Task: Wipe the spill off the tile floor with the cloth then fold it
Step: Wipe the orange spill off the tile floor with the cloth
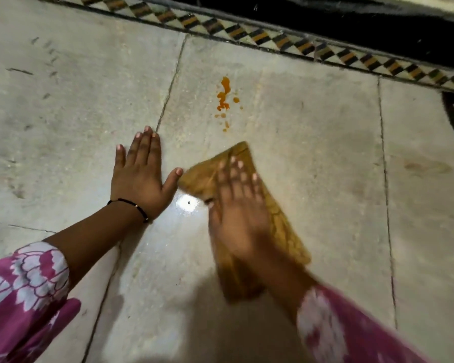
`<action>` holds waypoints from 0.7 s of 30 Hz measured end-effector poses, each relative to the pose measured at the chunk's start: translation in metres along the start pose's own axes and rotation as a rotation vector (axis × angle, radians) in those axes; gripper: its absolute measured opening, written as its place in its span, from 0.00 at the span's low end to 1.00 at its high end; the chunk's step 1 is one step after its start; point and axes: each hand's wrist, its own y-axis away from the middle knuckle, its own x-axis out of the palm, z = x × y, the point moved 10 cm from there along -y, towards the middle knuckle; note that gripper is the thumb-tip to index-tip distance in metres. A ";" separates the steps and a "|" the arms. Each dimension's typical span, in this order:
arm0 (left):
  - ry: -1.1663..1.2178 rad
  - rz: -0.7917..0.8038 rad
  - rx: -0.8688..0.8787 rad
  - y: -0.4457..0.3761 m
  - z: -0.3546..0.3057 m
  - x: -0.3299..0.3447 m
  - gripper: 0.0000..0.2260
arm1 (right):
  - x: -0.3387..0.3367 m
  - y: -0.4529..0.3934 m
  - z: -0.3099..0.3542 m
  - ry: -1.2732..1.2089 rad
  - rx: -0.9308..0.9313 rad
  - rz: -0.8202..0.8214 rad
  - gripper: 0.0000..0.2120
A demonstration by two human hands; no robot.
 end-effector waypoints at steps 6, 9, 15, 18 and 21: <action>0.006 -0.007 0.001 0.001 0.003 0.000 0.37 | 0.002 0.096 -0.075 -0.042 0.027 0.148 0.31; 0.009 -0.003 0.001 0.000 0.002 0.001 0.37 | -0.012 0.066 -0.142 -0.002 0.129 0.146 0.33; -0.003 -0.010 0.006 -0.002 0.000 -0.001 0.37 | -0.022 -0.053 -0.132 0.033 0.250 0.023 0.35; -0.009 -0.003 -0.001 -0.001 0.003 -0.001 0.37 | -0.010 -0.064 -0.062 0.012 0.013 0.042 0.33; -0.016 0.001 -0.005 0.000 0.004 -0.002 0.37 | 0.000 -0.027 -0.026 -0.015 -0.153 0.069 0.32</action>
